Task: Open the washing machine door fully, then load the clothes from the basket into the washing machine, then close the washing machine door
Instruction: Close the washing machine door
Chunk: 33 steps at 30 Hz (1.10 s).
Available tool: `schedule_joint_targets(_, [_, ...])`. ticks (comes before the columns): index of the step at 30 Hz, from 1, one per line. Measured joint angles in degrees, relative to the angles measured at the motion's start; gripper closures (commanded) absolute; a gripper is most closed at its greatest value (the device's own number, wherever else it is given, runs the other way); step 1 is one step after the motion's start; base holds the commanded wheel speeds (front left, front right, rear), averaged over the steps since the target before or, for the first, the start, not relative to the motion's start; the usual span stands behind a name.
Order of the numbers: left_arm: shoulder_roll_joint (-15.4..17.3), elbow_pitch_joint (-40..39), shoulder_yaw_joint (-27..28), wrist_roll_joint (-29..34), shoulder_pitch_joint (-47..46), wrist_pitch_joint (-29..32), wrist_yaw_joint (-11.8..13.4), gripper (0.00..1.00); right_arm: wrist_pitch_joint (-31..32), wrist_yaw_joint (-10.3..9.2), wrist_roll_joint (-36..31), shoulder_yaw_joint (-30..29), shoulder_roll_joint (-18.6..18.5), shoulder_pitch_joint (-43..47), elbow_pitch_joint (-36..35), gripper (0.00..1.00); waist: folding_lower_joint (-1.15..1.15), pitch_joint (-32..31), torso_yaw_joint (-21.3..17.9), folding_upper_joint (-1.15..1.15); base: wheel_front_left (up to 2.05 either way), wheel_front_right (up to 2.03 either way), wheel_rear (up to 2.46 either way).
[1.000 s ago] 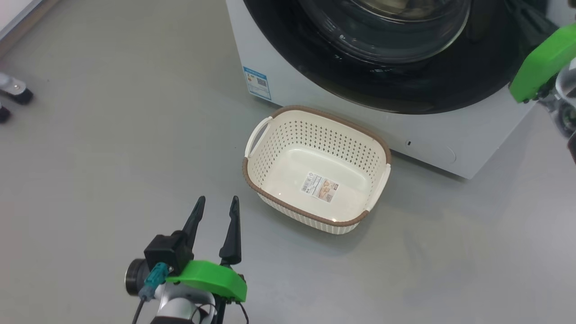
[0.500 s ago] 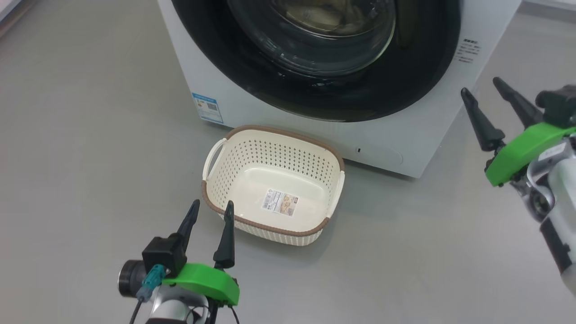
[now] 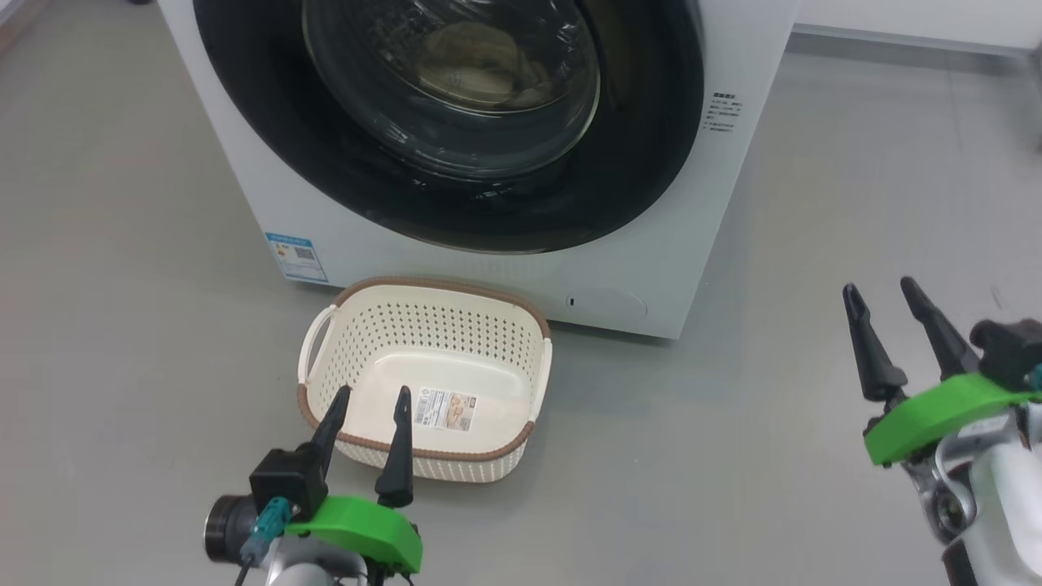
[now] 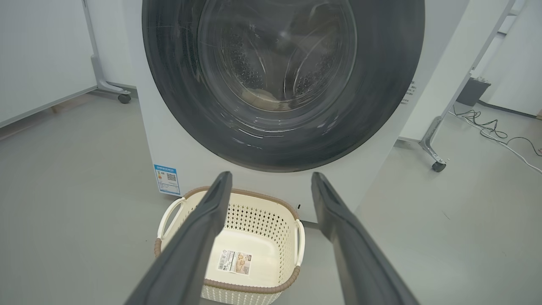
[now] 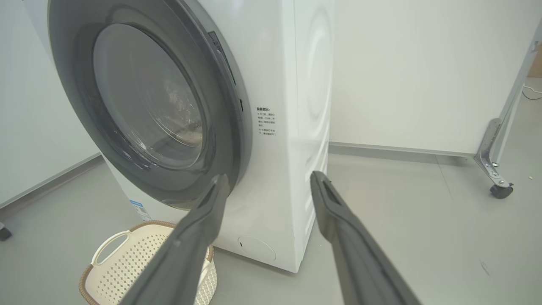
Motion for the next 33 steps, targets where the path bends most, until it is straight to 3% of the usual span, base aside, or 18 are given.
schedule_joint_targets(7, [0.67,0.51,-0.05,0.0,0.54,0.0,-0.14,0.0,0.52,0.0,-3.9,-7.39,4.99,9.82,-6.14,0.0,0.0,-1.4,-3.02,0.0,0.0,0.0,0.0])
schedule_joint_targets(13, [1.08,0.43,-0.05,-0.07,0.57,0.0,0.33,0.0,2.72,-0.01,-5.46,-9.23,7.32,15.23,-13.14,0.0,0.0,-1.59,-4.44,0.0,0.0,0.0,0.0])
schedule_joint_targets(24, [1.8,-0.2,-0.02,-0.32,1.68,0.0,0.85,0.0,7.02,-0.01,-6.64,-11.44,8.4,23.15,-25.39,0.0,0.0,-0.84,-5.13,0.0,0.0,0.0,0.0])
schedule_joint_targets(33, [1.98,-0.23,-0.01,-0.83,1.67,0.0,0.93,0.0,8.5,-0.01,-5.65,-12.21,8.72,24.46,-27.47,0.0,0.0,-0.78,-5.67,0.0,0.0,0.0,0.0])
